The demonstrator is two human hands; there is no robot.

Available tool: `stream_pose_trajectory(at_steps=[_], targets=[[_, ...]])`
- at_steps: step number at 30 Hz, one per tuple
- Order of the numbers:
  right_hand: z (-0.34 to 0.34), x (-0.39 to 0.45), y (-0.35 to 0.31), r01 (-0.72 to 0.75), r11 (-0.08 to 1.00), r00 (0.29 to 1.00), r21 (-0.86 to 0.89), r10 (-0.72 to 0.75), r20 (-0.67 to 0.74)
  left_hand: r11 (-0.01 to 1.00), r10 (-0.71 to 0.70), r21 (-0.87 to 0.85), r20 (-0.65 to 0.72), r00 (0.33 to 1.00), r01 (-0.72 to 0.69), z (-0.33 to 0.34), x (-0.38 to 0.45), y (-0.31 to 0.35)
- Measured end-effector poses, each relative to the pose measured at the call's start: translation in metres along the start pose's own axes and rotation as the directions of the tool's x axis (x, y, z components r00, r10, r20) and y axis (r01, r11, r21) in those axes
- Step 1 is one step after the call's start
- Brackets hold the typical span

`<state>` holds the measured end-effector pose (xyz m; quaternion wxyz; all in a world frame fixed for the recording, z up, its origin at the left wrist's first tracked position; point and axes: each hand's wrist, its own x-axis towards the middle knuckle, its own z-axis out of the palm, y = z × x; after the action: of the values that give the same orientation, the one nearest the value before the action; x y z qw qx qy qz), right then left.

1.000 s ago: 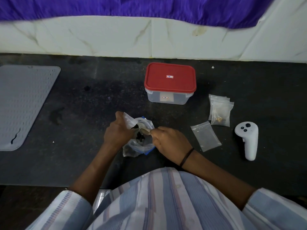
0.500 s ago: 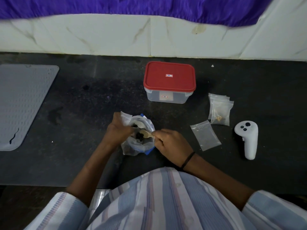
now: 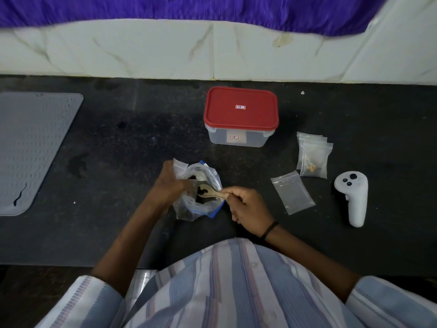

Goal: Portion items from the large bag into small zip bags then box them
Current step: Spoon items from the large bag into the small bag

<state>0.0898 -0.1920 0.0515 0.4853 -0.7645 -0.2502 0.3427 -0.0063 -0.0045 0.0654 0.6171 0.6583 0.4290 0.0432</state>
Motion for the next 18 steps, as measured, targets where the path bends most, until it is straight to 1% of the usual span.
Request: stream_pose_trajectory(at_steps=[2,4,7,8,9,11,12,14,15,18], targets=[[-0.001,-0.002,0.002,-0.054,0.995,0.998,0.08,0.055,-0.006,0.998,0.029,0.047,-0.006,1.0,-0.029,-0.001,0.0,0.0],[-0.002,-0.004,0.002,-0.077,0.988,0.996,0.134,0.081,-0.021,0.996,0.049,0.073,-0.012,0.999,-0.048,-0.005,0.0,-0.001],[-0.005,-0.006,0.001,-0.069,0.987,0.995,0.146,0.079,-0.063,0.994,0.041,0.105,-0.087,0.995,-0.032,-0.013,0.0,-0.001],[-0.006,-0.006,-0.001,-0.065,0.987,0.995,0.15,0.076,-0.07,0.99,0.085,0.123,-0.138,0.987,-0.068,-0.015,-0.001,-0.001],[-0.007,-0.008,-0.003,-0.061,0.986,0.994,0.157,0.074,-0.077,0.978,0.164,0.159,-0.199,0.966,-0.133,-0.016,-0.004,0.0],[-0.009,-0.011,-0.008,-0.049,0.985,0.994,0.167,0.065,-0.093,0.933,0.327,0.256,-0.309,0.893,-0.253,-0.019,-0.01,0.001],[-0.012,-0.013,-0.011,-0.042,0.985,0.993,0.169,0.06,-0.104,0.911,0.391,0.273,-0.329,0.86,-0.31,-0.02,-0.013,0.002],[-0.017,-0.018,-0.021,-0.021,0.983,0.991,0.18,0.044,-0.124,0.867,0.491,0.267,-0.308,0.815,-0.421,-0.019,-0.021,0.005],[-0.021,-0.021,-0.028,-0.004,0.98,0.991,0.197,0.031,-0.133,0.848,0.523,0.264,-0.285,0.803,-0.459,-0.018,-0.025,0.007],[-0.032,-0.029,-0.052,0.062,0.96,0.987,0.273,-0.018,-0.158,0.786,0.605,0.301,-0.198,0.771,-0.54,-0.013,-0.032,0.011]])
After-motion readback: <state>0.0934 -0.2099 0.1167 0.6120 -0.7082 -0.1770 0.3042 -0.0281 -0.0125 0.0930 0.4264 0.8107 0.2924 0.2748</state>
